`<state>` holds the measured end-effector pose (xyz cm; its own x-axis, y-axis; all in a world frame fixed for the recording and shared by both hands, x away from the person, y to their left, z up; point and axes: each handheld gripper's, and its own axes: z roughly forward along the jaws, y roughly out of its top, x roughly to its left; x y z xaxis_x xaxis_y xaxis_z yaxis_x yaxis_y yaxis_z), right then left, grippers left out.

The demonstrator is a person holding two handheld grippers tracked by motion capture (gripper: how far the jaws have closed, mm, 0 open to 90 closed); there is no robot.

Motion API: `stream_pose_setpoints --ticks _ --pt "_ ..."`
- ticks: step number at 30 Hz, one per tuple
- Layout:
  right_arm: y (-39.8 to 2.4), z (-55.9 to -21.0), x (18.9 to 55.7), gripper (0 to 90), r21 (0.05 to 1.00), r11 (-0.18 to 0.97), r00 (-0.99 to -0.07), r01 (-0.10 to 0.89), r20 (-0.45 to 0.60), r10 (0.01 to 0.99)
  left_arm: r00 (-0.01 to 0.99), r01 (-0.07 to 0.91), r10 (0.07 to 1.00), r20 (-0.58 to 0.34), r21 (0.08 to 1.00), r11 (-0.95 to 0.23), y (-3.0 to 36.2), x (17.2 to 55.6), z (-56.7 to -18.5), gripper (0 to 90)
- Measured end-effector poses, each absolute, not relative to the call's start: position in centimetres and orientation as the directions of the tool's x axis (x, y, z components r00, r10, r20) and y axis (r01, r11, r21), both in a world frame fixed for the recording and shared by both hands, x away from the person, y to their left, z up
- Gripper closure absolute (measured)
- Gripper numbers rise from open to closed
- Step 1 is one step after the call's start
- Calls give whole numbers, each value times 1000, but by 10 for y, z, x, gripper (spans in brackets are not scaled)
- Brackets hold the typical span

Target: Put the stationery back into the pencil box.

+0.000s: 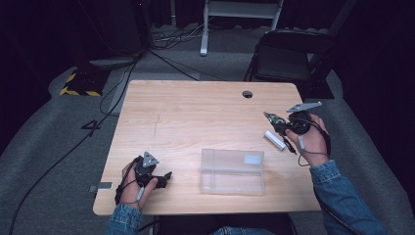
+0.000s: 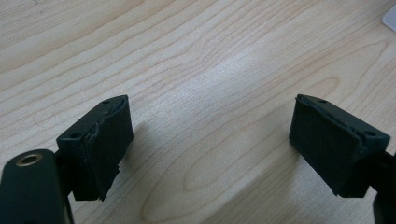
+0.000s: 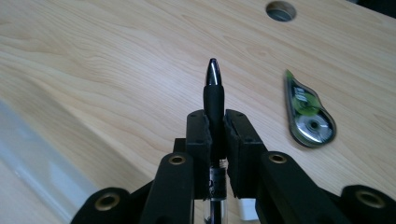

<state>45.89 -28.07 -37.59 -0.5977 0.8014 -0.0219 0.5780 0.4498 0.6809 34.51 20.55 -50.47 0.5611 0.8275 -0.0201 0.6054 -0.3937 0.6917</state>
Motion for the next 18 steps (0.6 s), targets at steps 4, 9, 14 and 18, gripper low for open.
stream_pose_setpoints --ticks 4,9,14,18 --pt "-268 -372 449 806 701 459 -635 545 -12 772 562 602 827 -14 693 -397 206 345 -505 140" --pt "-258 -368 434 806 740 429 -671 517 39 741 562 603 827 -18 693 -394 206 345 -505 139" --pt "-246 -369 418 806 760 432 -715 485 62 696 562 602 827 -15 693 -397 206 345 -505 140" --pt "-241 -370 412 806 771 433 -739 467 71 670 562 605 827 -20 692 -394 206 345 -505 139"
